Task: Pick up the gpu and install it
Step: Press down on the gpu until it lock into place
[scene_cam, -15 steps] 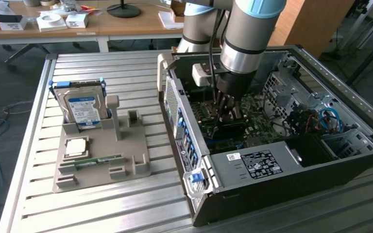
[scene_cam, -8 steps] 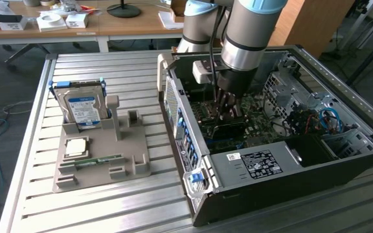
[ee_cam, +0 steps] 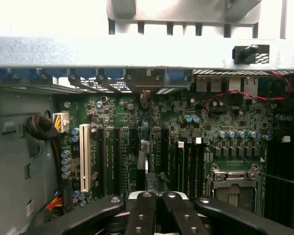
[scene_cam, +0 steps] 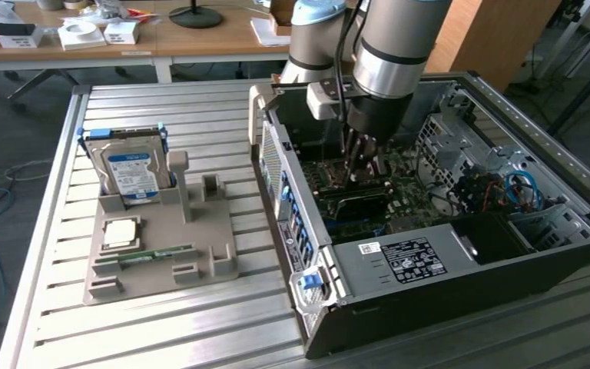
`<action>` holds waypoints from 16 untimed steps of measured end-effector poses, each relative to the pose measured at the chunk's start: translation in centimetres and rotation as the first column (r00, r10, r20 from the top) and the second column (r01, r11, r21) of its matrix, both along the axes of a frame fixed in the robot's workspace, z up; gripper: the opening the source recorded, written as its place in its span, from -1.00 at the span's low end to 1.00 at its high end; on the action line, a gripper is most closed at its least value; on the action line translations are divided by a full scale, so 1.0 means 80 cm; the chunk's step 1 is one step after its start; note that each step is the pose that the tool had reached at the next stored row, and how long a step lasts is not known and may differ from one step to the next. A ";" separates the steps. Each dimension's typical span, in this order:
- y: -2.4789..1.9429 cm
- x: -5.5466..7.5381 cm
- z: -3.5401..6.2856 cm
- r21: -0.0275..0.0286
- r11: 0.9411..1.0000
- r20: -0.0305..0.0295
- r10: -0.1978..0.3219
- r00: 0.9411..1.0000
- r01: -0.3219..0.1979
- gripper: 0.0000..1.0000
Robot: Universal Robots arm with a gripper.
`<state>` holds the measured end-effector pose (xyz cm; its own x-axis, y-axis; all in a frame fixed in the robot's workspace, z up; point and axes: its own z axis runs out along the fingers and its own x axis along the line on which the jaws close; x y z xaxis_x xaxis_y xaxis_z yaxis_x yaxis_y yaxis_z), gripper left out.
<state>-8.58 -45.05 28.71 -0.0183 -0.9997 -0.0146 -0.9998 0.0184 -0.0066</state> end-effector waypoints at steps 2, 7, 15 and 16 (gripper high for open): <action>0.0000 0.000 0.000 0.000 1.000 0.000 0.000 1.000 0.000 -0.79; -0.0001 0.000 0.001 -0.001 1.000 0.000 0.000 1.000 0.000 -0.79; 0.0000 0.000 0.021 0.000 1.000 0.000 0.000 1.000 0.000 -0.79; 0.0000 0.000 0.024 0.000 1.000 0.000 0.000 1.000 0.000 -0.79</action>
